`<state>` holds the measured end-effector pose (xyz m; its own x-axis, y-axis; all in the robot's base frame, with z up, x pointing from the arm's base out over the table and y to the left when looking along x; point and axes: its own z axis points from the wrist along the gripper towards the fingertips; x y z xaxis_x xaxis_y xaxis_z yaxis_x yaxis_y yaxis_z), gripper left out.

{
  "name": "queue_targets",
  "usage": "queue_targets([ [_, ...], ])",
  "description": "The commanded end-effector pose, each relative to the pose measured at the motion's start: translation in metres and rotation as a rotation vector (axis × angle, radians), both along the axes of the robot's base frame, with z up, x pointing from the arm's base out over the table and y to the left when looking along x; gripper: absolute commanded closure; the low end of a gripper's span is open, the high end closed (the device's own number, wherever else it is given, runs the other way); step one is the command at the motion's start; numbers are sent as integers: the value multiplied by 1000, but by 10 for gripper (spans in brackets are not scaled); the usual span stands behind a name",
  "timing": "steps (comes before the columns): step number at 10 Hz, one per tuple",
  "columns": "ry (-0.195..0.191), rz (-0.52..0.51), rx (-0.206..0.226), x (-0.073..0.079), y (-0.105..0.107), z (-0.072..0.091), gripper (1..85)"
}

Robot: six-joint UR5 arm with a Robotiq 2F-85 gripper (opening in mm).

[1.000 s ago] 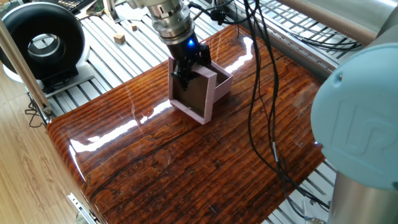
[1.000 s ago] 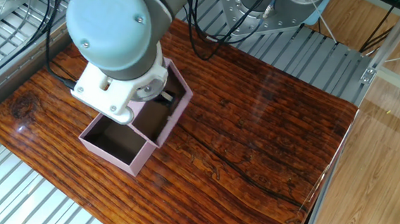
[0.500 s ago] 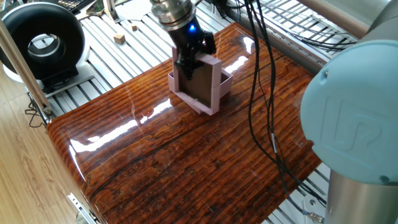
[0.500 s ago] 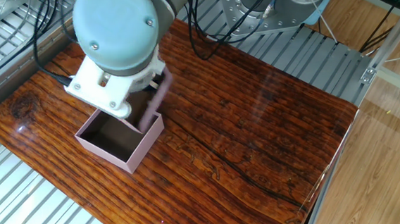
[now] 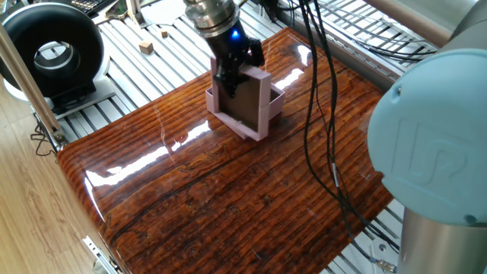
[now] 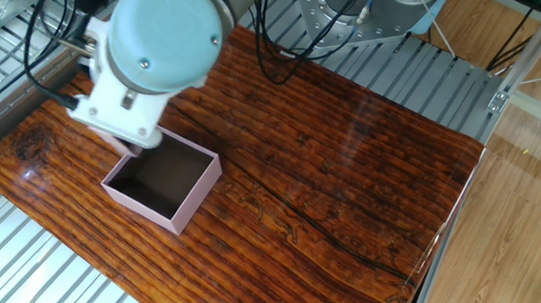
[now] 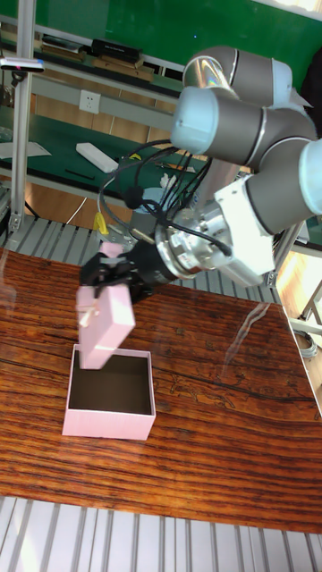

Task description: Cover the box

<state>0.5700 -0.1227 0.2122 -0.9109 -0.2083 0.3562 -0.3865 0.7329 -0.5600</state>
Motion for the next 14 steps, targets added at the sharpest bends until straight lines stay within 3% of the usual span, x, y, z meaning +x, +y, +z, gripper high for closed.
queue_targets([
  [1, -41, 21, -15, 15, -30, -6, 847],
  [4, -113, -86, 64, 18, -17, -29, 847],
  [10, -254, -236, 58, 27, -16, -45, 847],
  [12, -272, -258, 59, 30, -15, -47, 843],
  [14, -258, -283, 73, 30, -4, -47, 843],
])
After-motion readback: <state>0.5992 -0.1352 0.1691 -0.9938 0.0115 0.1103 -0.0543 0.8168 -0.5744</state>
